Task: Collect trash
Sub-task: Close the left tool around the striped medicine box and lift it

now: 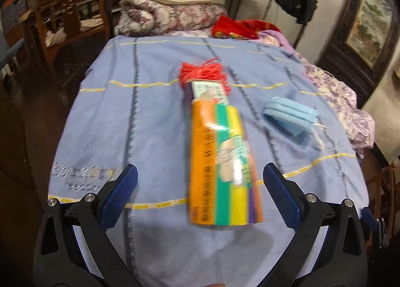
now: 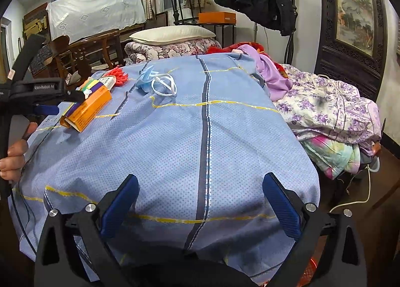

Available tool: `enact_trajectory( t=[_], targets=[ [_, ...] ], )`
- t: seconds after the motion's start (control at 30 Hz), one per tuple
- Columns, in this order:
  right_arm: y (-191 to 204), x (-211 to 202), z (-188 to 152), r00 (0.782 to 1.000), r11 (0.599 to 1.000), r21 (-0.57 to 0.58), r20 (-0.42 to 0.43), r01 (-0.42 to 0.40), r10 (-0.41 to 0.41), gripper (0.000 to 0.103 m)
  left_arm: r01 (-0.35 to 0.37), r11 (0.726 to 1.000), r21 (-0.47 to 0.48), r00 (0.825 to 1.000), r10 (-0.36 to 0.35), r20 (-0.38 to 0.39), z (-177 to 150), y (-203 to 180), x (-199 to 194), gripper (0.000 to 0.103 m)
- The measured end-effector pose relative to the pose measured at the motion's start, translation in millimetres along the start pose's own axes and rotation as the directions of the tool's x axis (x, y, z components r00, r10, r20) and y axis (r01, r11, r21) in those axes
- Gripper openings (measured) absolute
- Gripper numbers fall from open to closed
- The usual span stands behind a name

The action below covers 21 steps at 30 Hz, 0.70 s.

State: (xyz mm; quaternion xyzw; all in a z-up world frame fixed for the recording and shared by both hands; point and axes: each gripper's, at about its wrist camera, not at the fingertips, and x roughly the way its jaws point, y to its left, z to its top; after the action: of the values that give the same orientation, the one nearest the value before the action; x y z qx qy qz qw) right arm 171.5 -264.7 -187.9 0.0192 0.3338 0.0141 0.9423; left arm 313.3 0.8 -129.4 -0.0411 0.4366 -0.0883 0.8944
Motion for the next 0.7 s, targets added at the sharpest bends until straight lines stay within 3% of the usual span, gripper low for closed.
enact_trajectory(
  t=[0.13, 0.27, 0.33, 0.4, 0.47, 0.7],
  targets=[
    [1, 0, 0, 1.0, 1.0, -0.009, -0.004, 0.006, -0.006, 0.099, 0.0, 1.0, 0.021, 1.0, 0.0, -0.004, 8, -17, 11, 0.097],
    [1, -1, 1, 1.0, 1.0, -0.011, -0.005, 0.002, -0.002, 0.099, -0.066, 0.998, -0.004, 0.997, 0.065, -0.038, 9, -13, 26, 0.095],
    [1, -1, 1, 1.0, 1.0, -0.013, -0.005, 0.001, -0.001, 0.099, -0.05, 0.998, -0.041, 0.998, 0.048, -0.042, 5, 1, 24, 0.089],
    [1, -1, 1, 1.0, 1.0, -0.012, -0.004, 0.001, -0.001, 0.099, -0.01, 0.998, -0.063, 0.999, 0.007, -0.038, 0, 13, 19, 0.073],
    [1, -1, 0, 1.0, 1.0, -0.011, -0.005, 0.002, -0.002, 0.099, -0.011, 0.998, -0.062, 1.0, 0.01, -0.026, -6, 25, 8, 0.066],
    [1, 0, 1, 1.0, 1.0, -0.01, -0.004, 0.001, -0.001, 0.099, -0.014, 0.999, -0.048, 0.999, 0.013, -0.033, -30, 41, -17, 0.065]
  ],
)
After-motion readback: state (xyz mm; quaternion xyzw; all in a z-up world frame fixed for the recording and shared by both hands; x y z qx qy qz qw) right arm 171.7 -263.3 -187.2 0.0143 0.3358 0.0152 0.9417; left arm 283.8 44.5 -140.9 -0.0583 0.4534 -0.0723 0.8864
